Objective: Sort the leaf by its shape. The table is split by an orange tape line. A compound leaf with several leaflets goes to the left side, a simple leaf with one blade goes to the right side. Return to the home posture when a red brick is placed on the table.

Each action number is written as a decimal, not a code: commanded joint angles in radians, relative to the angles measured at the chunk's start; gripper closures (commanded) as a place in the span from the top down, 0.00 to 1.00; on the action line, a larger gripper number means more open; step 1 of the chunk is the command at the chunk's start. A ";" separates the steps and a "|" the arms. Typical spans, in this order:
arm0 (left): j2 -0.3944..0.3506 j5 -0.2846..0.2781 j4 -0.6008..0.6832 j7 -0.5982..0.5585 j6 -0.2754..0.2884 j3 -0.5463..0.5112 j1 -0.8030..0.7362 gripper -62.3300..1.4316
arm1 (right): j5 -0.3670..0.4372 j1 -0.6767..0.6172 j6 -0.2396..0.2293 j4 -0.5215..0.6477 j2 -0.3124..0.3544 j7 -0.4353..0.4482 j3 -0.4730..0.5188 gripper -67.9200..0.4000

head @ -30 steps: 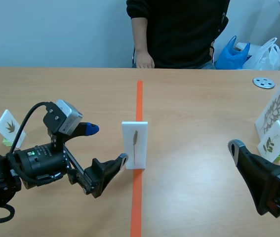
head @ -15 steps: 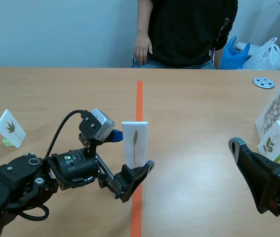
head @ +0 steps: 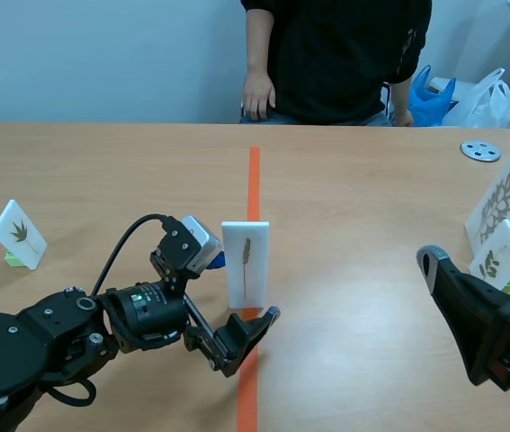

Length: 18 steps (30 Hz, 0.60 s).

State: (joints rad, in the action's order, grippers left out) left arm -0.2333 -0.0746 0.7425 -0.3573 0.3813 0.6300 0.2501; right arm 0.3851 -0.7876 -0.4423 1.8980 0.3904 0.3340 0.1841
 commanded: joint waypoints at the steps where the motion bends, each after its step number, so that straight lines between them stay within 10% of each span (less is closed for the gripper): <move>1: 0.005 0.004 0.015 -0.022 0.003 -0.002 0.019 0.96 | 0.012 0.001 0.000 0.013 0.003 0.022 0.008 1.00; 18: 0.005 0.015 0.016 -0.066 0.003 -0.002 0.019 0.49 | 0.012 0.001 -0.001 0.013 0.003 0.031 0.008 1.00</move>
State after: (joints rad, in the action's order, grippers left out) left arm -0.2333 -0.0494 0.7410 -0.4019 0.3820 0.6300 0.2554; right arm 0.3851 -0.7876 -0.4423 1.8980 0.3904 0.3435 0.1841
